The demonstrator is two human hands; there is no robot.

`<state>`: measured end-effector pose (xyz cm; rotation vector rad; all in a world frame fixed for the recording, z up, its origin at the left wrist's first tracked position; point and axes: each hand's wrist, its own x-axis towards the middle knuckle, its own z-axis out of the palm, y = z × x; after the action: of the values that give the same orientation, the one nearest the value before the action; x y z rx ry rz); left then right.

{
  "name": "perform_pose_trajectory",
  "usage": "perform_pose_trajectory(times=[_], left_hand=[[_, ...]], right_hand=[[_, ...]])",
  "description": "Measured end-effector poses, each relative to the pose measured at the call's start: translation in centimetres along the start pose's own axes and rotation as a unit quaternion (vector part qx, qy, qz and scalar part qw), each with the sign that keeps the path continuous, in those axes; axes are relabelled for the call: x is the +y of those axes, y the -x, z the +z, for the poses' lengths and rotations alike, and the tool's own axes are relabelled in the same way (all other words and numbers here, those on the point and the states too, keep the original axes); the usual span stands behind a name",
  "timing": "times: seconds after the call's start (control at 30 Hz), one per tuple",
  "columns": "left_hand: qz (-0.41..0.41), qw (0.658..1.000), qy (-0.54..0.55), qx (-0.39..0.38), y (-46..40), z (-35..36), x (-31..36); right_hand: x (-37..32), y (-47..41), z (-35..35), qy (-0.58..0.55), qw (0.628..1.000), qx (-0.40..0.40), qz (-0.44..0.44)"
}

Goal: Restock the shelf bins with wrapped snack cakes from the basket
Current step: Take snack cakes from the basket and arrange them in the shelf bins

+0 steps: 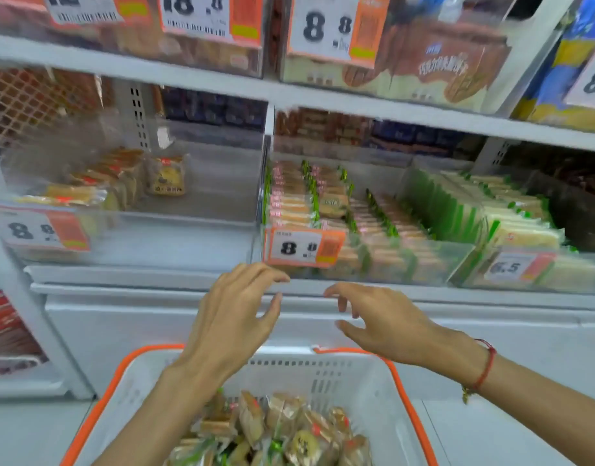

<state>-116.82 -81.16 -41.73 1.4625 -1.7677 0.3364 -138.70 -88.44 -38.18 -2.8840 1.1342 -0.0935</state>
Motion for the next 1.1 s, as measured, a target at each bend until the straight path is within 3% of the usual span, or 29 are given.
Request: perform_pose_trajectory(times=[0.1, 0.2, 0.3, 0.4, 0.5, 0.57, 0.67, 0.83, 0.93, 1.03, 1.1], left_hand=[[-0.055, 0.988, -0.038, -0.142, 3.4, 1.3, -0.1], [-0.096, 0.94, -0.075, -0.317, 6.6, 3.3, -0.8], [-0.132, 0.899, -0.078, -0.41, 10.5, 5.3, -1.9], [-0.135, 0.846, -0.096, -0.506, 15.1, 6.9, -3.2], [-0.142, 0.79, -0.063, -0.593, 19.2, 7.4, -4.1], [-0.134, 0.775, -0.044, -0.616, 21.4, 7.3, -4.1], [-0.128, 0.784, -0.059, -0.604, 22.4, 7.3, -3.8], [-0.148, 0.766, 0.001, -0.626, 21.3, 8.0, -2.4], [-0.149, 0.756, 0.0, -0.637, 21.3, 7.7, -2.0], [-0.151, 0.768, -0.035, -0.621, 21.3, 7.9, -1.8], [-0.159, 0.773, -0.051, -0.612, 21.5, 8.1, -1.8]], right_hand=[[-0.2, 0.7, 4.5, 0.02, 0.993, -0.113, 0.016], [0.0, 0.9, 9.6, 0.048, 0.977, -0.205, 0.028], [-0.4, 1.5, 14.5, 0.073, 0.951, -0.298, 0.041], [-1.1, 2.6, 18.2, 0.062, 0.942, -0.322, 0.063], [-1.6, 4.5, 21.4, 0.036, 0.954, -0.286, 0.079], [-1.8, 5.7, 23.0, 0.017, 0.971, -0.227, 0.069], [-1.8, 6.9, 24.2, 0.004, 0.985, -0.172, 0.028], [-2.2, 7.8, 25.5, -0.013, 0.98, -0.195, 0.028], [-2.9, 7.7, 25.0, -0.083, 0.939, -0.321, 0.086], [-3.3, 8.2, 25.2, -0.092, 0.831, -0.541, 0.091], [-3.3, 9.1, 25.4, -0.077, 0.791, -0.6, 0.088]])
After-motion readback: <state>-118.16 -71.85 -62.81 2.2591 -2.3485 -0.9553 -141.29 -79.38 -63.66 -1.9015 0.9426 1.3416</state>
